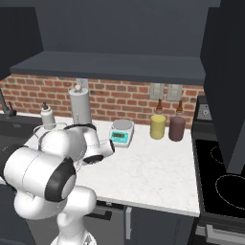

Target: Pick the kettle from the counter and place it on the tray. Then pick the mug from the cabinet and place it on the tray. Then close the cabinet doors.

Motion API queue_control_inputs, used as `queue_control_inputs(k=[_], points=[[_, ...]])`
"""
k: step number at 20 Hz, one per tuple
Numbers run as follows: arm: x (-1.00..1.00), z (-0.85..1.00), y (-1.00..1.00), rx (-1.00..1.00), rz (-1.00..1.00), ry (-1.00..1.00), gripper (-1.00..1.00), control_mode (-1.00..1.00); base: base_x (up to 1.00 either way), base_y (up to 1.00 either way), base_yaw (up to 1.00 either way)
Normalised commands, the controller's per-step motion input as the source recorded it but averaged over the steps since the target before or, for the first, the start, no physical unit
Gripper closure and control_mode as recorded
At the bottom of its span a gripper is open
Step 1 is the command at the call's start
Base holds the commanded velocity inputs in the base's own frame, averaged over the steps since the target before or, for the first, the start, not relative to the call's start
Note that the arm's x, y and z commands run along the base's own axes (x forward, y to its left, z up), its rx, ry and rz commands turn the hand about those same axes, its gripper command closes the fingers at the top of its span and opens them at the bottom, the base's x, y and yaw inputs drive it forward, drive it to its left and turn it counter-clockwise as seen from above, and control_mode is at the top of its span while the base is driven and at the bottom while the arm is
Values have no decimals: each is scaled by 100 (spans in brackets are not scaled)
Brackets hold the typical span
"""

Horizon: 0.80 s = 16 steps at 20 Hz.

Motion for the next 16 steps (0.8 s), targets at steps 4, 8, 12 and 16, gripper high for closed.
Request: queue_control_inputs(k=[4,8,12,16], points=[[-55,87,-19,1,-2,0,-100,-100,0,0,0],[-61,89,-12,0,-3,1,-100,-100,0,0,0],[-68,82,-9,0,-7,0,-100,-100,0,0,0],[-63,82,-5,0,-15,4,-100,-100,0,0,0]])
